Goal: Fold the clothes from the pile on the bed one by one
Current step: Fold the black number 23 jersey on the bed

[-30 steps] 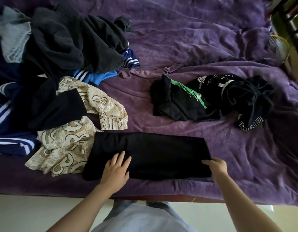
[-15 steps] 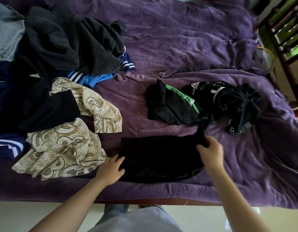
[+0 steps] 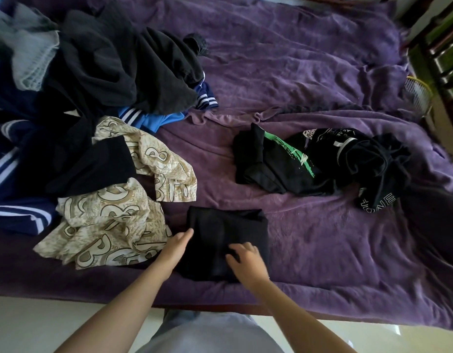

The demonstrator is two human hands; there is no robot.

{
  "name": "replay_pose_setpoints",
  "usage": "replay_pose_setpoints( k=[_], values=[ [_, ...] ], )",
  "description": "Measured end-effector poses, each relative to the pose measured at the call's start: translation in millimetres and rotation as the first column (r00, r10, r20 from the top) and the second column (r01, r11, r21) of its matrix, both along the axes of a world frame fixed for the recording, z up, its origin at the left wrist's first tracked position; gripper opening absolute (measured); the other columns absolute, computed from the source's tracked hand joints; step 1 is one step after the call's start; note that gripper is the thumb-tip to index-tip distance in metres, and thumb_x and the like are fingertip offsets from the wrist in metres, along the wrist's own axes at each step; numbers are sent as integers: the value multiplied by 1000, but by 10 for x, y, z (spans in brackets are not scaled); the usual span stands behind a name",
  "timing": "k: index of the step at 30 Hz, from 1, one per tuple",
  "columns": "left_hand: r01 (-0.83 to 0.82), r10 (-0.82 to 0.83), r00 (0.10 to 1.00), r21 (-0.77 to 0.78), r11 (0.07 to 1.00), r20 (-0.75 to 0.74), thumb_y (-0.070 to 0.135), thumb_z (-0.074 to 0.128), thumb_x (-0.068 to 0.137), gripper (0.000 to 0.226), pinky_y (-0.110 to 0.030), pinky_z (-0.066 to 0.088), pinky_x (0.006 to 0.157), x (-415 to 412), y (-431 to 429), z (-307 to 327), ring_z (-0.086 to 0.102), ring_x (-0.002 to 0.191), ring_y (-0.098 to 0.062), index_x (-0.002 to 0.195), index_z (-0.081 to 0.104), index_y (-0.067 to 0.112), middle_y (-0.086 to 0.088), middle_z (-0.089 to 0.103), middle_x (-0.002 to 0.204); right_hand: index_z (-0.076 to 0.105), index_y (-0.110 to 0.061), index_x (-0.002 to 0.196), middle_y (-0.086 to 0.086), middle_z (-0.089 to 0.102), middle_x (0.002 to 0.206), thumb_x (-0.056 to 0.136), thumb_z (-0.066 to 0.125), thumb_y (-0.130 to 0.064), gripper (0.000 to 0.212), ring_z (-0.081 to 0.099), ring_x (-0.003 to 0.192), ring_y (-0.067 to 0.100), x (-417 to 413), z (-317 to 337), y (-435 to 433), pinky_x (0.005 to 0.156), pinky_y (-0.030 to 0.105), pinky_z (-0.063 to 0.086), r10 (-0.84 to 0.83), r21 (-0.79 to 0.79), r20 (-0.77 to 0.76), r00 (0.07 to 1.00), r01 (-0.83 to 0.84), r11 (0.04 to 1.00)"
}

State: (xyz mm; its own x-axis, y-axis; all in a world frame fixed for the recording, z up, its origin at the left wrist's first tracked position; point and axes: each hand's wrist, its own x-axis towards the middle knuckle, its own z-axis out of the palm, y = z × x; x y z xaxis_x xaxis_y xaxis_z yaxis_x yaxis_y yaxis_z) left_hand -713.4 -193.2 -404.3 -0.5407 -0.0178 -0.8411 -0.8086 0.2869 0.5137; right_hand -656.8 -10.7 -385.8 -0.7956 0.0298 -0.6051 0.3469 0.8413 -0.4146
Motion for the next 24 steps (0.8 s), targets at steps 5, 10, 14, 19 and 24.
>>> replay_pose_setpoints(
  k=[5,10,14,19,24],
  values=[
    [341,-640,666,-606,719,-384,15,78,71,73,-45,46,95,232,108,8,52,119,-39,134,46,-3,-26,50,131,21,-29,148,1,17,154,95,42,-35,58,25,136,25,172,-122,369,108,39,29,328,183,155,932,-354,917],
    [524,-979,-73,-842,127,-192,28,75,56,52,-45,52,87,406,294,8,59,115,-31,107,72,24,-14,61,126,0,-23,151,11,-6,158,93,49,-31,76,7,144,27,235,-310,348,114,41,19,450,238,240,860,-501,832],
    [633,-1000,-21,-774,-1,-16,29,78,65,67,-55,36,103,346,282,-107,36,135,-34,128,57,26,-16,40,146,-9,-21,150,13,-14,157,96,46,-26,77,-3,146,29,263,-466,309,117,46,11,447,271,271,852,-513,814],
    [736,-997,-28,-673,-67,69,42,53,89,79,-55,-1,113,304,221,-402,-16,144,-29,150,8,24,-8,-14,158,-9,-19,150,14,-12,157,96,46,-19,78,-3,145,32,201,-611,280,116,50,9,446,330,232,865,-501,800],
    [743,-998,-22,-667,-57,60,48,57,85,88,-56,-1,113,261,211,-508,-18,143,-29,150,1,27,-7,-17,157,-5,-17,150,20,-5,157,98,38,-12,68,4,144,34,188,-702,279,114,53,12,461,381,162,873,-486,787]
  ],
)
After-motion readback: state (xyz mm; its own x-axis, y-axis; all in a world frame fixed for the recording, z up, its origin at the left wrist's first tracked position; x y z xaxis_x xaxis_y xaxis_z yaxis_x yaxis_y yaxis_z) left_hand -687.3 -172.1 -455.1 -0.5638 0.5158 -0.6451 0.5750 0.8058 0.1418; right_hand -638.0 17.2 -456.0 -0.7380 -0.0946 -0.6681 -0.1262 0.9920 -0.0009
